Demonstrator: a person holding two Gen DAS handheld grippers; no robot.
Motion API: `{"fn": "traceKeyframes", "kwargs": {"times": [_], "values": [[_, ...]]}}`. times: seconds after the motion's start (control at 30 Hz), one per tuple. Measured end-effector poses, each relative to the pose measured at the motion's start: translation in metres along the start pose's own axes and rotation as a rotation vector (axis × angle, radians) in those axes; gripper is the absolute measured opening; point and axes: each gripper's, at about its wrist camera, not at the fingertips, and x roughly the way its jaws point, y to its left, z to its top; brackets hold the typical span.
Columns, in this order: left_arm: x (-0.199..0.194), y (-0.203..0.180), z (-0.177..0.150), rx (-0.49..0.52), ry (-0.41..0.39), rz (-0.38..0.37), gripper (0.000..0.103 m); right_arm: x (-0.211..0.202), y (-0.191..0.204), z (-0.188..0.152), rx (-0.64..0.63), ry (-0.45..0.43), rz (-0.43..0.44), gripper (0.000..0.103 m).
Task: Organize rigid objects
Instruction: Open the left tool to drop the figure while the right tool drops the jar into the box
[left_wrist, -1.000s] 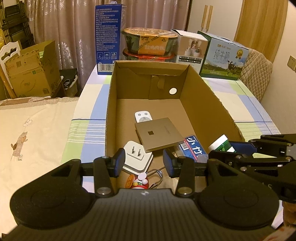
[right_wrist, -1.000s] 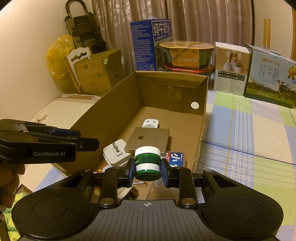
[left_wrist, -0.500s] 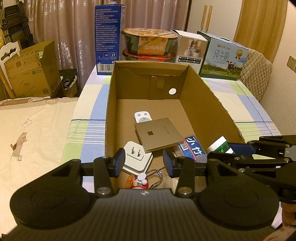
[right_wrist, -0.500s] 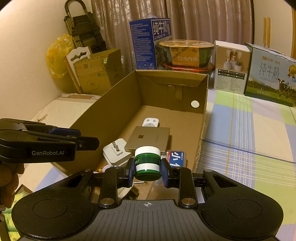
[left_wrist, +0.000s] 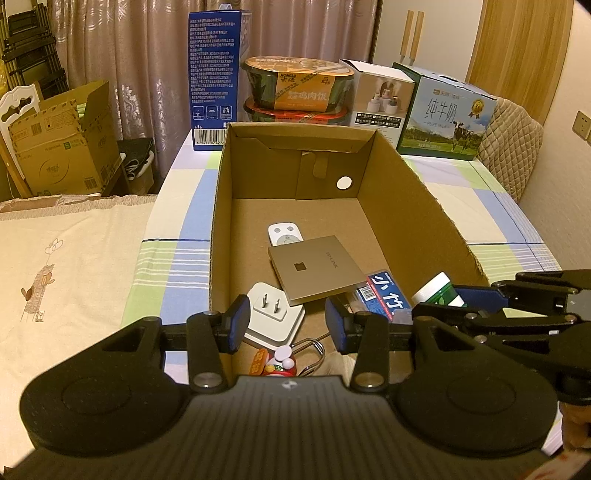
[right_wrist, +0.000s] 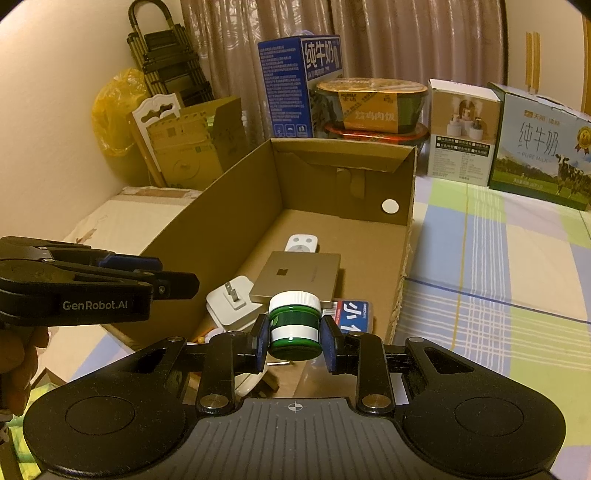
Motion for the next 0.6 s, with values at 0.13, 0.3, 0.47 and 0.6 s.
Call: {"fn": "traceKeyframes", "kwargs": {"times": [0.13, 0.3, 0.47, 0.6], "values": [[-0.0001, -0.0006, 0.0012, -0.004, -0.001, 0.001, 0.039, 0.0000, 0.0000, -0.0001, 0.011, -0.006, -0.002, 0.026], [-0.0010, -0.0003, 0.0034, -0.005, -0.005, 0.000, 0.039, 0.0008, -0.0008, 0.0004, 0.010, -0.003, -0.006, 0.045], [-0.0015, -0.0007, 0.0039, -0.003, -0.006, 0.001, 0.039, -0.0029, -0.0016, 0.0001, 0.022, -0.017, 0.002, 0.056], [-0.0020, 0.0000, 0.0030, -0.003, -0.007, 0.000, 0.039, -0.0044, -0.0018, 0.0005, 0.023, -0.019, 0.004, 0.056]]}}
